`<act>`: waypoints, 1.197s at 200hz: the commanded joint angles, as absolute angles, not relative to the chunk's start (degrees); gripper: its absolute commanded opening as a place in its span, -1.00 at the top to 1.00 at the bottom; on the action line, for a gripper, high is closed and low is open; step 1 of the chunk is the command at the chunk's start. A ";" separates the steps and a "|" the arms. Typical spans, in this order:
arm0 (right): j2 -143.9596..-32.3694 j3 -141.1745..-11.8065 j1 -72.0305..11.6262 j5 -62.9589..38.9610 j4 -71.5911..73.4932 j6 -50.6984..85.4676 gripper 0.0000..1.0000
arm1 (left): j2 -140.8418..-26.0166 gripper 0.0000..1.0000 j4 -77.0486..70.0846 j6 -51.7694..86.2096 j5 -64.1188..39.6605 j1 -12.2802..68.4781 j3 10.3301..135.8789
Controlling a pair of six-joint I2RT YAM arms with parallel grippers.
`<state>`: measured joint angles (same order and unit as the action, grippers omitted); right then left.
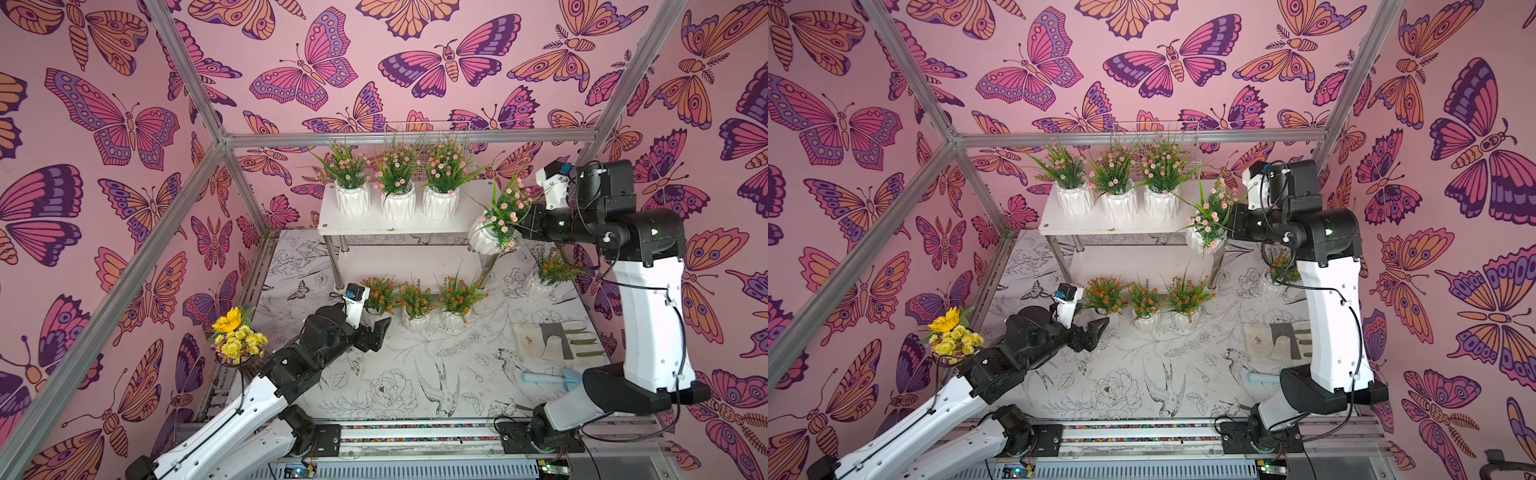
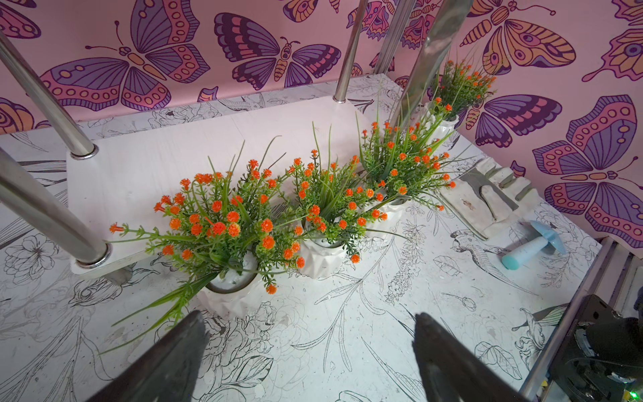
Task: Place the baby's breath potted plants on the rack by color
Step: Place the baby's breath potted plant on the rack.
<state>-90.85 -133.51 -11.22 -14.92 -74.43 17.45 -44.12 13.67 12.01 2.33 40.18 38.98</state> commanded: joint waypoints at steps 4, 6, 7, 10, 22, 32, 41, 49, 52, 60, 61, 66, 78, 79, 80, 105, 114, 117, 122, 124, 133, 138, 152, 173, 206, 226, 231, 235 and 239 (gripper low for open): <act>-93.14 -137.12 -10.40 -17.75 -69.07 19.65 1.00 | -44.22 -0.86 12.97 11.50 1.34 40.24 39.69; -93.27 -137.29 -10.33 -17.80 -69.01 19.70 1.00 | -44.21 -0.86 13.04 11.47 1.35 40.25 39.65; -93.39 -137.46 -10.31 -17.86 -69.00 19.69 1.00 | -44.21 -0.86 13.07 11.49 1.33 40.21 39.65; -93.62 -137.74 -10.31 -17.83 -68.92 19.78 1.00 | -44.12 -0.86 13.04 11.51 1.32 40.19 39.64; -94.46 -138.71 -10.12 -17.67 -68.53 19.99 1.00 | -44.02 -0.86 13.09 11.49 1.34 40.18 39.60; -94.79 -138.86 -9.96 -17.34 -67.85 20.27 1.00 | -43.92 -0.86 13.10 11.37 1.25 40.22 39.59; -95.00 -139.16 -9.70 -17.61 -67.30 20.43 1.00 | -43.92 -0.86 13.09 11.40 1.23 40.17 39.62; -95.17 -139.52 -9.43 -17.51 -67.00 20.62 1.00 | -43.94 -0.86 13.05 11.36 1.23 40.22 39.65; -95.31 -139.65 -9.33 -17.53 -66.91 20.65 1.00 | -43.91 -0.86 13.09 11.34 1.23 40.23 39.64; -95.44 -140.06 -9.11 -17.66 -66.62 20.79 1.00 | -43.95 -0.86 13.10 11.38 1.17 40.21 39.70; -95.44 -140.08 -9.04 -17.66 -66.62 20.81 1.00 | -43.95 -0.86 13.10 11.36 1.16 40.23 39.72; -95.62 -140.34 -8.88 -17.67 -66.54 20.90 1.00 | -44.01 -0.86 13.09 11.29 1.15 40.17 39.74; -96.02 -140.94 -8.54 -17.65 -66.38 21.00 1.00 | -44.09 -0.86 13.17 11.21 1.20 40.24 39.97; -96.09 -140.96 -8.49 -17.66 -66.37 21.00 1.00 | -44.15 -0.86 13.18 11.19 1.17 40.20 39.98; -96.12 -140.92 -8.51 -17.66 -66.36 21.00 1.00 | -44.13 -0.86 13.18 11.22 1.16 40.19 40.03; -96.58 -140.93 -8.08 -17.67 -64.93 21.31 1.00 | -44.57 -0.85 13.87 11.01 1.02 40.17 41.07; -96.91 -140.99 -7.91 -17.68 -64.39 21.39 1.00 | -44.55 -0.85 14.44 11.14 0.75 40.18 41.58; -97.00 -140.98 -7.83 -17.67 -64.29 21.44 1.00 | -44.49 -0.84 14.47 11.19 0.71 40.23 41.57; -97.18 -141.00 -7.78 -17.62 -63.89 21.46 1.00 | -44.39 -0.84 14.49 11.31 0.43 40.21 41.66; -97.27 -141.03 -7.68 -17.63 -63.76 21.52 1.00 | -44.28 -0.84 14.46 11.33 0.35 40.20 41.62; -97.58 -140.95 -7.47 -17.66 -63.33 21.60 1.00 | -44.16 -0.84 14.50 11.40 0.01 40.22 41.61; -97.88 -140.97 -7.30 -17.62 -63.09 21.74 1.00 | -44.07 -0.84 14.55 11.37 0.00 40.24 41.58; -98.47 -140.98 -6.97 -18.13 -62.22 22.02 1.00 | -43.82 -0.84 14.84 11.47 0.01 40.23 41.57; -99.12 -141.22 -6.77 -18.39 -61.29 22.32 1.00 | -43.27 -0.84 14.99 11.55 -0.09 40.24 41.66; -99.84 -141.46 -6.56 -18.73 -60.43 22.54 1.00 | -42.98 -0.84 15.36 11.36 0.34 40.27 41.62; -100.25 -141.50 -6.53 -18.77 -60.00 22.82 1.00 | -43.28 -0.84 15.46 11.37 0.45 40.23 41.60; -100.32 -141.50 -6.58 -18.84 -59.92 22.80 1.00 | -43.28 -0.84 15.47 11.29 0.50 40.24 41.63; -100.43 -141.43 -6.58 -18.94 -59.86 22.89 1.00 | -43.40 -0.84 15.42 11.36 0.51 40.21 41.59; -100.64 -141.50 -6.53 -19.01 -59.77 22.91 1.00 | -43.43 -0.84 15.42 11.28 0.53 40.21 41.62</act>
<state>-100.53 -139.11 -6.83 -17.21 -65.10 21.47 -43.57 15.05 11.99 0.84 40.18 40.56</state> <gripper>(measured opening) 0.131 0.923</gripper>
